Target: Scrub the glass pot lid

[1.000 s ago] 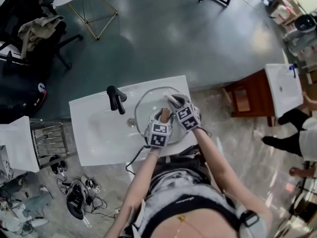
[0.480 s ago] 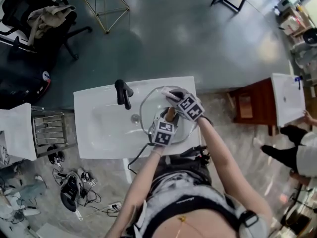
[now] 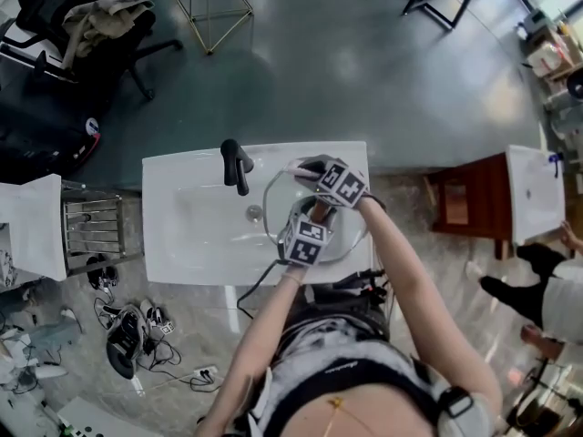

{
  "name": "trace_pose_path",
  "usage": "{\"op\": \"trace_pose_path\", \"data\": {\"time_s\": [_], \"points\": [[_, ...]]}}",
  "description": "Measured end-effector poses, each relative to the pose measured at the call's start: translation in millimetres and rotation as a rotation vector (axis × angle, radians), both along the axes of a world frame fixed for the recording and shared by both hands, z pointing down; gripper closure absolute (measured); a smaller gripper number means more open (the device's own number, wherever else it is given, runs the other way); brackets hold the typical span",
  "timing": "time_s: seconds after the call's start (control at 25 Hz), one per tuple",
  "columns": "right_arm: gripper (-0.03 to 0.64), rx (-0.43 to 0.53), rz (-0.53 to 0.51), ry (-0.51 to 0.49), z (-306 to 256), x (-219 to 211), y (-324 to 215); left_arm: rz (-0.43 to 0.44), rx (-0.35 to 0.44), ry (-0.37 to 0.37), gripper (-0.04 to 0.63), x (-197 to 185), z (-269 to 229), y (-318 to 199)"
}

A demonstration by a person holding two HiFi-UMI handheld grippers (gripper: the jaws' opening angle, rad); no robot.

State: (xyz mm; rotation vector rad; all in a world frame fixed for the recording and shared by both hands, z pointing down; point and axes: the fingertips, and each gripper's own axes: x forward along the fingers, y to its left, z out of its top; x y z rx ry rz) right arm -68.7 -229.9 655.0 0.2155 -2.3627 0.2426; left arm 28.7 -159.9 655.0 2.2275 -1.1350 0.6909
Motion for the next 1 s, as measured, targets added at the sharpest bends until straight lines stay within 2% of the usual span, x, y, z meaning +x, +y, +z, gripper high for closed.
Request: {"op": "trace_pose_path", "data": {"time_s": [0.32, 0.48, 0.56, 0.88, 1.0], "points": [[0.526, -0.049, -0.171, 0.005, -0.6, -25.7, 18.9, 0.003, 0.002, -0.008, 0.393, -0.9, -5.5, -1.6], [0.528, -0.172, -0.27, -0.025, -5.6, -31.4, 38.6, 0.002, 0.004, -0.006, 0.393, 0.8, -5.8, -1.5], [0.528, -0.226, -0.285, -0.025, -7.6, -33.6, 45.3, -0.005, 0.011, -0.002, 0.393, 1.0, -4.9, -2.1], [0.526, -0.165, -0.264, 0.017, -3.7, -35.1, 42.2, -0.005, 0.001, -0.013, 0.394, -1.5, -1.2, -0.6], [0.525, -0.108, -0.254, 0.033, -1.5, -31.1, 36.9, -0.003, 0.0, -0.017, 0.394, -2.1, -4.7, -0.9]]}}
